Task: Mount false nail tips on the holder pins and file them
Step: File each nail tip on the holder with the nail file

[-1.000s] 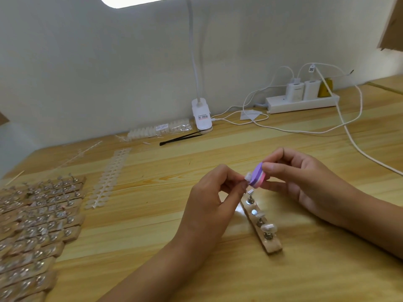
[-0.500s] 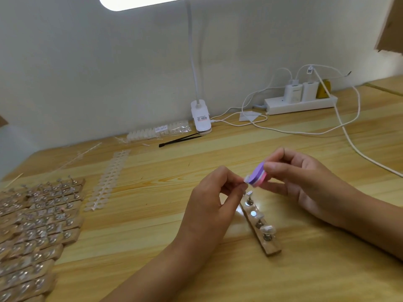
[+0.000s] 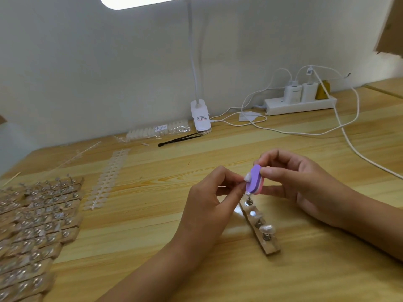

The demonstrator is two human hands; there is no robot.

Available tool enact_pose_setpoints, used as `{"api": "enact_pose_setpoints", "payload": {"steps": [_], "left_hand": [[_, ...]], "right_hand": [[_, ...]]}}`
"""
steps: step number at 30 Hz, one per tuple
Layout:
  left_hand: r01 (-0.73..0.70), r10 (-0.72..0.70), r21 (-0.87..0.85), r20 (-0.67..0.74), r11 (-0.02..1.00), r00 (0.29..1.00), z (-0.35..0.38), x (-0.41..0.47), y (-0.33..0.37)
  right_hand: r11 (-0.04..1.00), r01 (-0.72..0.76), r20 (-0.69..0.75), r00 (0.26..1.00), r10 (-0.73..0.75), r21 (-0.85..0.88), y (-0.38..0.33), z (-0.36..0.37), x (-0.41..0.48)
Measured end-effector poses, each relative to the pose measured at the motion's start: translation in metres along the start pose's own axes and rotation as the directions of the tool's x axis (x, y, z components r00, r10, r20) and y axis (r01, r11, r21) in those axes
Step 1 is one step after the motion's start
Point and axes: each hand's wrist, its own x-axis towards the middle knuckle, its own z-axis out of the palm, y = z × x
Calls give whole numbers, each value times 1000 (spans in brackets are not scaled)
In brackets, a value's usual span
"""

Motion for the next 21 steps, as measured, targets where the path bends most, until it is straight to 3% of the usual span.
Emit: {"api": "enact_pose_setpoints", "payload": {"steps": [5,14,18,21], "left_hand": [[-18,18,23,10,1000,1000,0,-1,-1],[-35,34,60,4,998,999,0,-1,-2],[-69,69,73,14,995,998,1,-1,-1],[-92,91,86,14,992,996,1,-1,0]], "right_hand": [[1000,9,37,999,-9,-1,0,0,-2],[1000,10,-45,999,-10,-9,-1,1,-1],[1000,-22,11,1000,22,-13,-1,1,-2],[1000,-6,-61,998,5,-9,-2,0,0]]}}
